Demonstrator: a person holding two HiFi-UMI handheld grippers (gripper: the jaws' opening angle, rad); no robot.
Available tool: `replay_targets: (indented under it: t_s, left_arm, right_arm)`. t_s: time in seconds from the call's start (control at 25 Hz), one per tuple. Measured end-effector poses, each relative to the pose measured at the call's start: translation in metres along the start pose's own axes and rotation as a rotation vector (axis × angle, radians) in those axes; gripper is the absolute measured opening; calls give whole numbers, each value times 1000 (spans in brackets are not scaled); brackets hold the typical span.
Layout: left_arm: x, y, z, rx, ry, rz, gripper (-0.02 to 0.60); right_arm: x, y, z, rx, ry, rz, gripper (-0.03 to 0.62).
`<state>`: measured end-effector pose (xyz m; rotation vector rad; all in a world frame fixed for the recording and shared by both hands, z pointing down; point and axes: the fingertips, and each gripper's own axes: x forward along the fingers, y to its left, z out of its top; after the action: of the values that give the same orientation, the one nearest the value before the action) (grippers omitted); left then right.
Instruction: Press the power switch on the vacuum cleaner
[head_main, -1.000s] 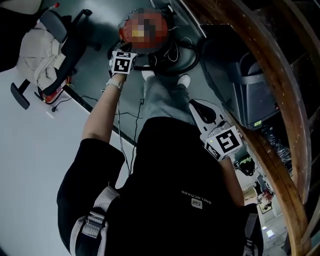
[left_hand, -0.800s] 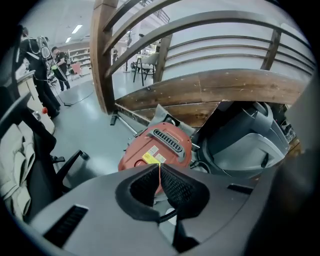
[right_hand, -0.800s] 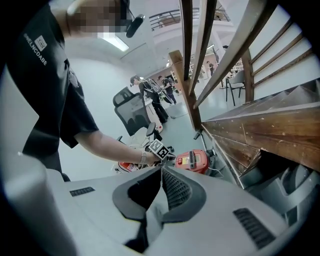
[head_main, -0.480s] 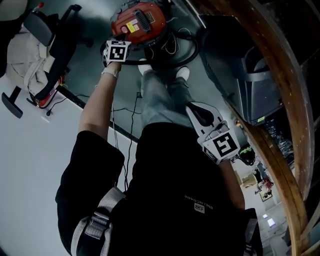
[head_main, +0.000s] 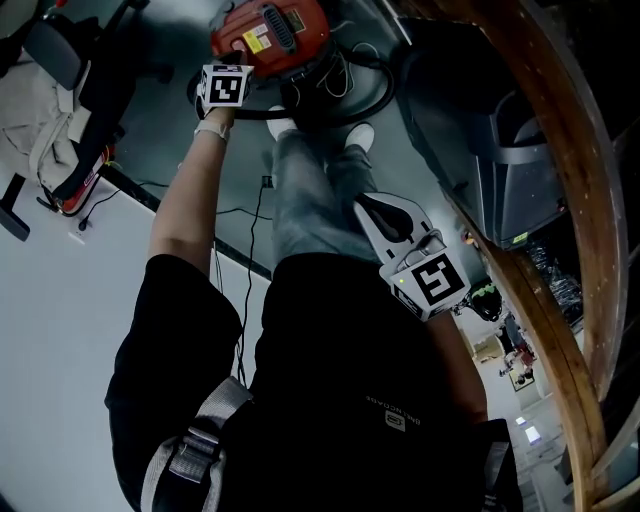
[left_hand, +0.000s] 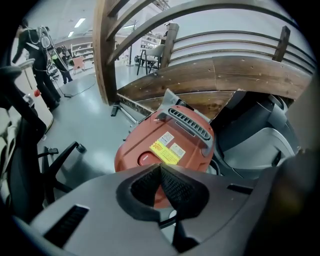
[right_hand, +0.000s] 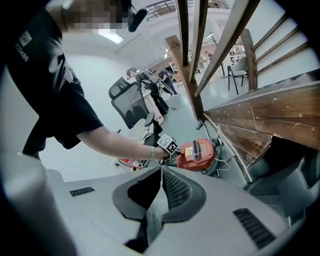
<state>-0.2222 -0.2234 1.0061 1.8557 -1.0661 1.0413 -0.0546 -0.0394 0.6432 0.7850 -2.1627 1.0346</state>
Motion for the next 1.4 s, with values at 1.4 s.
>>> replay_targets:
  t_s: [1.4]
  left_arm:
    - [4,-7,-5,-70,102,-45,15]
  right_arm:
    - [-10,3,-16,60,-27,-15,29]
